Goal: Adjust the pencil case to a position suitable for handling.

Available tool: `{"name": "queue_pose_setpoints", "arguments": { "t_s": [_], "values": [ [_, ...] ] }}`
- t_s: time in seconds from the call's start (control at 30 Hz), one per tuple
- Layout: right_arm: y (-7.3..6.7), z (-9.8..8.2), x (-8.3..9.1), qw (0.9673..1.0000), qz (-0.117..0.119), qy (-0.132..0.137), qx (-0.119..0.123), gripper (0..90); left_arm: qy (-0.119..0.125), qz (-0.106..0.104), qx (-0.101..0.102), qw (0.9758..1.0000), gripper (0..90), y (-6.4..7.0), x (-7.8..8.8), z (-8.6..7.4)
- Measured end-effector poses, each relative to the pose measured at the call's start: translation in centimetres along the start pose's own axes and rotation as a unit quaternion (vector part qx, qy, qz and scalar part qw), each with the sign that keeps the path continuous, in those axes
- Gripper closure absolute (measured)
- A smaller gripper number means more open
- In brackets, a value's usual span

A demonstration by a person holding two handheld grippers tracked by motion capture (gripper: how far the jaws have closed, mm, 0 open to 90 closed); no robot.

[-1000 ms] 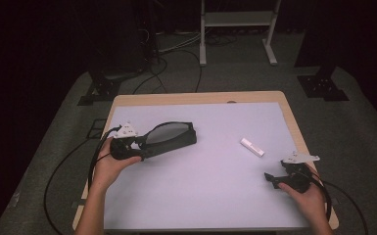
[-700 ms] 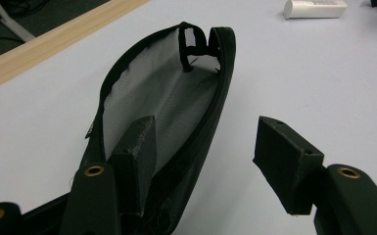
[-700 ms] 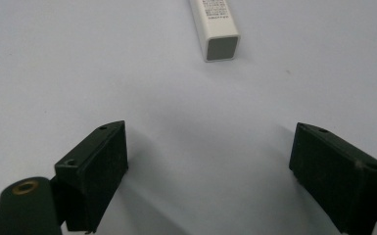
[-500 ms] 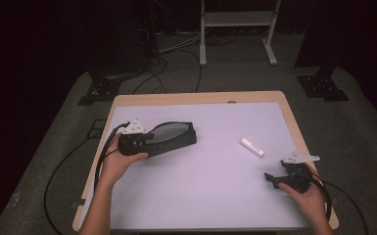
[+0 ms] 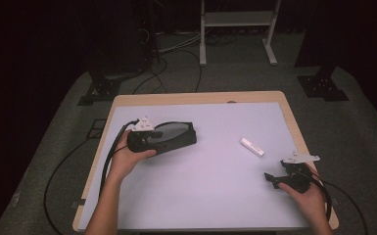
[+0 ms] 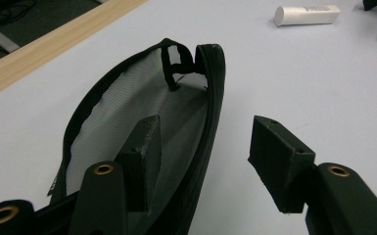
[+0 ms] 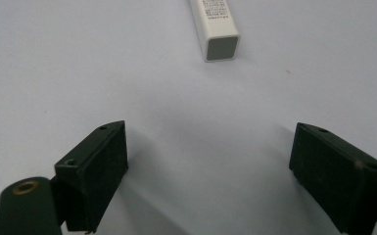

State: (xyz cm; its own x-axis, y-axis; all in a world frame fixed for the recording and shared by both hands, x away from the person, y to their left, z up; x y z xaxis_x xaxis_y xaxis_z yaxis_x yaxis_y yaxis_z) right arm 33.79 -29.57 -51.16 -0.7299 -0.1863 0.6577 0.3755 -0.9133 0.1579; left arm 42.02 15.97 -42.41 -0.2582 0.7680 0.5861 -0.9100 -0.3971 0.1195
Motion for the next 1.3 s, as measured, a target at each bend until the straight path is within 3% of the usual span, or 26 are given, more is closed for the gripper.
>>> {"name": "queue_pose_setpoints", "arguments": {
  "t_s": [0.4,0.63,1.17,1.3],
  "values": [
    [0.0,0.0,0.0,1.0000,0.000,0.000,0.000,13.3,-0.005,-0.009,-0.005,0.9999,50.8,-0.4,-2.2,-0.1],
    [0.0,0.0,0.0,1.0000,0.000,0.000,0.000,13.3,-0.015,-0.008,-0.006,0.9998,57.4,-0.6,-2.6,-0.4],
    [0.0,0.0,0.0,1.0000,0.000,0.000,0.000,13.3,-0.028,-0.017,-0.004,0.9995,86.0,-0.6,-2.8,-0.8],
    [0.0,0.0,0.0,1.0000,0.000,0.000,-0.001,13.3,-0.024,-0.019,0.001,0.9995,88.3,-0.6,-2.8,-0.8]
  ]
}}
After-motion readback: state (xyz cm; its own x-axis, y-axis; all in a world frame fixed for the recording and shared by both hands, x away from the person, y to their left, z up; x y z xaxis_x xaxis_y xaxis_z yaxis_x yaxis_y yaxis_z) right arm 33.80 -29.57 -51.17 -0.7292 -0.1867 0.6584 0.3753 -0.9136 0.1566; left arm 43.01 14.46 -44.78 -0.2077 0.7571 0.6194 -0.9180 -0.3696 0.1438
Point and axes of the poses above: each handheld gripper's, and its own axes: x roughly backward along the jaws, z roughly out of its top, y roughly to its right, the point moved 4 cm from there along -x, roughly forward along the jaws, and after that the axes turned 14 degrees about -z, right-handed, at the moved point
